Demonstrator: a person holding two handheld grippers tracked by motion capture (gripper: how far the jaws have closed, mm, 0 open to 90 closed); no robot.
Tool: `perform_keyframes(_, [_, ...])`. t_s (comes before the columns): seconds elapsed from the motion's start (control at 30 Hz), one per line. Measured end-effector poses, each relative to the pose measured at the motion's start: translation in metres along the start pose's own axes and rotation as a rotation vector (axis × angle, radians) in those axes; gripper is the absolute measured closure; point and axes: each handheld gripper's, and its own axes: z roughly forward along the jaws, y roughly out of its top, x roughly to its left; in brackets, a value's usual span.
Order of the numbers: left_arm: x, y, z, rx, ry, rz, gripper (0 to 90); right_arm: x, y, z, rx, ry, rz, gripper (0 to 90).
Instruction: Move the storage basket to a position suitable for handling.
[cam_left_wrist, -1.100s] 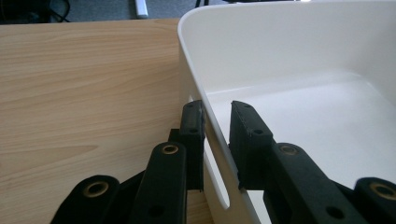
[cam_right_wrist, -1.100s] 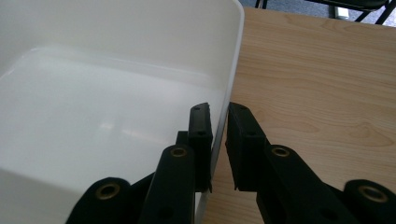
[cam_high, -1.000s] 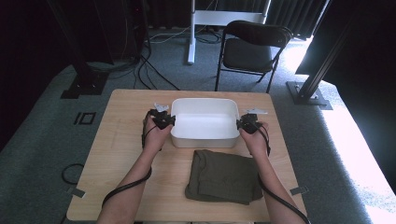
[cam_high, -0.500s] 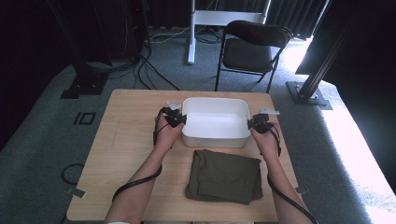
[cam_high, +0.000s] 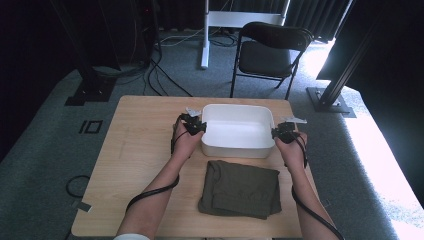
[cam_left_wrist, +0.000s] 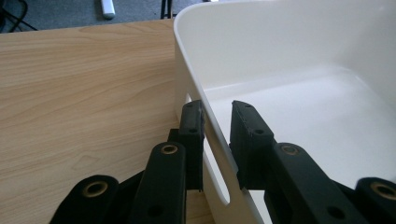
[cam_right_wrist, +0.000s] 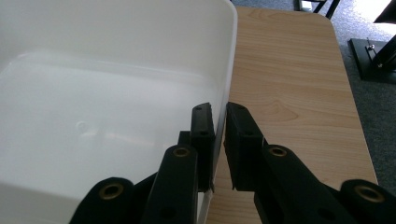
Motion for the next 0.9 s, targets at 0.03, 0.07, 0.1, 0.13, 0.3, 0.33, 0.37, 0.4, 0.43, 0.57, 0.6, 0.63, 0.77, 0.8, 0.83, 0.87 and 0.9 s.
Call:
perform_keyframes(0.03, [0.000,0.000,0.000,0.000,0.001,-0.001,76.5,0.000,0.000,0.000,-0.001,-0.001,-0.005,81.9])
perform_keyframes(0.07, [0.000,0.000,-0.001,0.001,0.000,0.001,76.5,0.000,0.000,0.000,-0.001,-0.004,-0.009,82.0])
perform_keyframes(0.1, [0.000,0.000,-0.001,0.002,-0.001,0.005,76.4,0.001,0.000,0.000,0.000,-0.006,-0.009,82.0])
perform_keyframes(0.13, [0.000,0.000,-0.001,0.004,-0.004,0.006,76.2,0.001,0.000,0.000,0.001,-0.006,-0.009,82.0])
perform_keyframes(0.3, [0.003,0.001,-0.001,0.009,-0.045,0.013,69.9,0.001,0.001,-0.001,-0.007,0.012,-0.009,74.9])
perform_keyframes(0.33, [0.002,0.001,-0.001,0.007,-0.059,0.013,64.3,0.001,0.001,-0.001,-0.013,0.020,-0.009,71.2])
perform_keyframes(0.37, [0.003,0.002,-0.003,-0.006,-0.059,0.017,61.8,0.002,0.002,-0.001,-0.015,0.027,-0.016,66.4])
perform_keyframes(0.4, [0.003,0.003,-0.004,-0.028,-0.056,0.020,61.8,0.003,0.002,0.000,-0.016,0.039,-0.021,61.2])
perform_keyframes(0.43, [0.003,0.005,-0.006,-0.047,-0.046,0.019,57.8,0.004,0.002,0.000,-0.025,0.043,-0.027,58.7])
perform_keyframes(0.57, [0.005,0.008,-0.009,-0.056,-0.067,0.036,46.6,0.007,0.003,0.002,-0.054,0.087,-0.047,41.9])
perform_keyframes(0.6, [0.005,0.008,-0.010,-0.053,-0.064,0.061,42.9,0.008,0.003,0.001,-0.062,0.083,-0.054,41.9])
perform_keyframes(0.63, [0.005,0.008,-0.011,-0.055,-0.080,0.066,42.8,0.008,0.003,0.001,-0.066,0.082,-0.057,38.7])
perform_keyframes(0.77, [0.005,0.008,-0.016,-0.057,-0.168,0.112,35.0,0.010,0.006,-0.002,-0.096,0.153,-0.047,23.0])
perform_keyframes(0.8, [0.004,0.008,-0.018,-0.052,-0.195,0.114,35.0,0.010,0.006,-0.003,-0.108,0.156,-0.029,17.6])
perform_keyframes(0.83, [0.003,0.007,-0.019,-0.043,-0.220,0.109,34.9,0.011,0.006,-0.004,-0.124,0.172,-0.016,13.5])
perform_keyframes(0.87, [0.002,0.006,-0.020,-0.033,-0.235,0.101,33.2,0.012,0.006,-0.005,-0.134,0.180,-0.016,13.5])
perform_keyframes(0.9, [0.000,0.005,-0.021,-0.026,-0.243,0.104,29.1,0.013,0.007,-0.006,-0.142,0.172,-0.021,13.2])
